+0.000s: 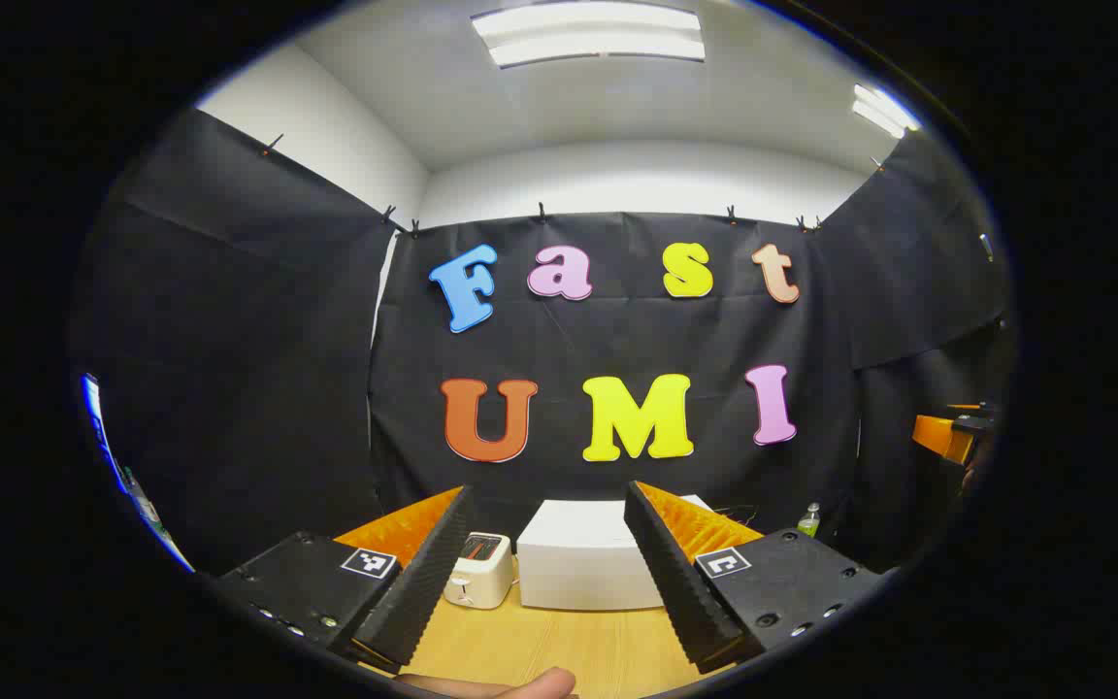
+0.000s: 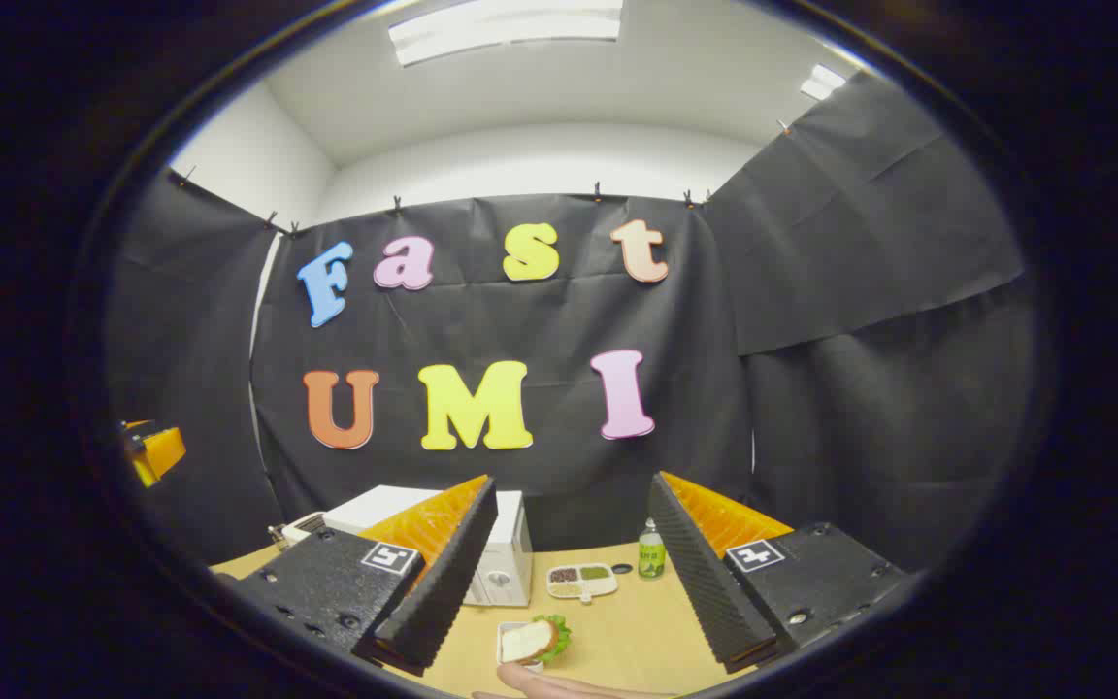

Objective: Open the microwave oven with the left hand, put the food in, and close the microwave oven.

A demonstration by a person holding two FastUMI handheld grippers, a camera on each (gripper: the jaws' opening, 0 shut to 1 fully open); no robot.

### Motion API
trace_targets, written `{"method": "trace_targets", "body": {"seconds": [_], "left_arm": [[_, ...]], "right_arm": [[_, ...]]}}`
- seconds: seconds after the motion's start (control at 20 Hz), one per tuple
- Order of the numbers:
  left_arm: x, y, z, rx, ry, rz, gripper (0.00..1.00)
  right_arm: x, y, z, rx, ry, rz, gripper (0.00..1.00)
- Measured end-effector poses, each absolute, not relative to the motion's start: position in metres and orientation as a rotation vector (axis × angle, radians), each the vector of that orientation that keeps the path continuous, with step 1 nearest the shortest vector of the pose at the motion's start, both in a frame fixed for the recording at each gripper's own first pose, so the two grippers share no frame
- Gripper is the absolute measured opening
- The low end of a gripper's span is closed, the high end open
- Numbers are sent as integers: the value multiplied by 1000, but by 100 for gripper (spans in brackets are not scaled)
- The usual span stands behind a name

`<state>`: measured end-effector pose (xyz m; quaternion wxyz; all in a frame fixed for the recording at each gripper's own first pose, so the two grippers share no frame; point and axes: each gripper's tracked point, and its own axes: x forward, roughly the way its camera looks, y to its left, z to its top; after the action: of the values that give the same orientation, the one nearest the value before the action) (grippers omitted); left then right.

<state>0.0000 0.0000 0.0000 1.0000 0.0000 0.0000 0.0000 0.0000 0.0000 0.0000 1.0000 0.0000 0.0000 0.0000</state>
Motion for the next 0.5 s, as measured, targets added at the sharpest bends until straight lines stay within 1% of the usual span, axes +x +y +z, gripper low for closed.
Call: {"method": "trace_targets", "body": {"seconds": [0.05, 0.1, 0.15, 0.5], "left_arm": [[1, -1, -2, 12, 10, -4, 95], [3, -3, -3, 24, 16, -8, 95], [3, -3, -3, 34, 19, -8, 95], [12, -17, -16, 44, 67, -48, 96]], "right_arm": [[-1, 1, 0, 2, -4, 9, 91], [-2, 1, 2, 1, -11, 11, 100], [-2, -2, 4, -3, -17, 9, 92], [-6, -4, 2, -26, -3, 2, 91]]}}
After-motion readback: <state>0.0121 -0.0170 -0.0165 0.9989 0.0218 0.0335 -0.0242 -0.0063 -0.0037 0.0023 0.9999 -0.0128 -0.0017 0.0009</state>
